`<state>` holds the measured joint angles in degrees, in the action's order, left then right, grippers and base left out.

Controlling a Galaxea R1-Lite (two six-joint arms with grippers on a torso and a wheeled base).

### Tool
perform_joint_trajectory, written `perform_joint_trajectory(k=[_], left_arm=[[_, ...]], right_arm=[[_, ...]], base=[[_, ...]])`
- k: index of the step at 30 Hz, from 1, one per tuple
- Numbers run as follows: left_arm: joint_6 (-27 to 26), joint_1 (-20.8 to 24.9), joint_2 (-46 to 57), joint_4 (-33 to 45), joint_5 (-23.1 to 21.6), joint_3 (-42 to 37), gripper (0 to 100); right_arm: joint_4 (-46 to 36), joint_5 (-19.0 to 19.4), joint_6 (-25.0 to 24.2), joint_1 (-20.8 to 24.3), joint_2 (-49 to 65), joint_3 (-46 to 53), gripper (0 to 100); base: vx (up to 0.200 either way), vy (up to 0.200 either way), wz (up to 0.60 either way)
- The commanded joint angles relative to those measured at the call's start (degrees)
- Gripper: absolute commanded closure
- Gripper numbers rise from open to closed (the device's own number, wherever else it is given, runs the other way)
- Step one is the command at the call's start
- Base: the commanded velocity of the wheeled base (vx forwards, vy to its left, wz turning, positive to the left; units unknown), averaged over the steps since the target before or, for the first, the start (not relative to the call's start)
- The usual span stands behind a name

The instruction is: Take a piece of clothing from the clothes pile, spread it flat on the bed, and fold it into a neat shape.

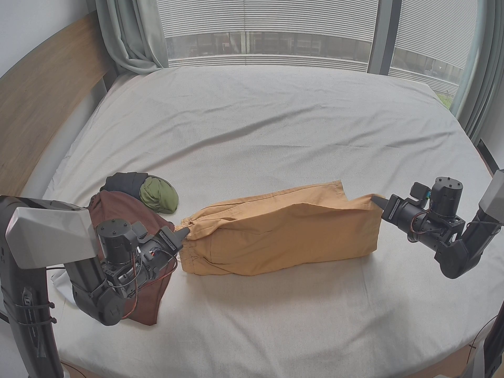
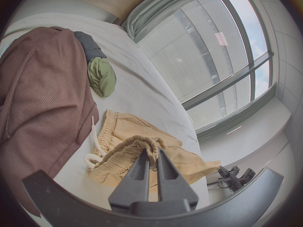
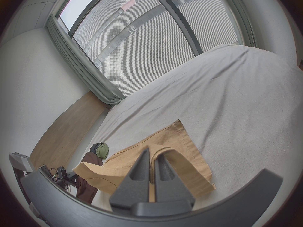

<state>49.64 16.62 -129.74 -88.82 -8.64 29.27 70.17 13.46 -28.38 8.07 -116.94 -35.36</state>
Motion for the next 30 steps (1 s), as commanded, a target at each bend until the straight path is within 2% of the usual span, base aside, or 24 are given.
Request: perform_joint_trajectory(k=[1, 16, 30], left_arm=[[0.1, -0.1, -0.2, 0.0, 0.3, 0.7, 100], [1.4, -0.1, -1.2, 0.0, 2.8, 2.8, 100], [2.6, -0.2, -1.6, 0.0, 4.8, 4.6, 100]], right_arm=[[-0.9, 0.1, 0.0, -0.1, 0.1, -1.9, 100], [-13.2, 0.0, 0.0, -0.2, 0.0, -13.7, 100], [-18.7, 0.0, 0.0, 0.5, 0.2, -19.3, 100]], base=[[0.000, 0.000, 0.00], [0.000, 0.000, 0.00], [0.000, 0.000, 0.00]])
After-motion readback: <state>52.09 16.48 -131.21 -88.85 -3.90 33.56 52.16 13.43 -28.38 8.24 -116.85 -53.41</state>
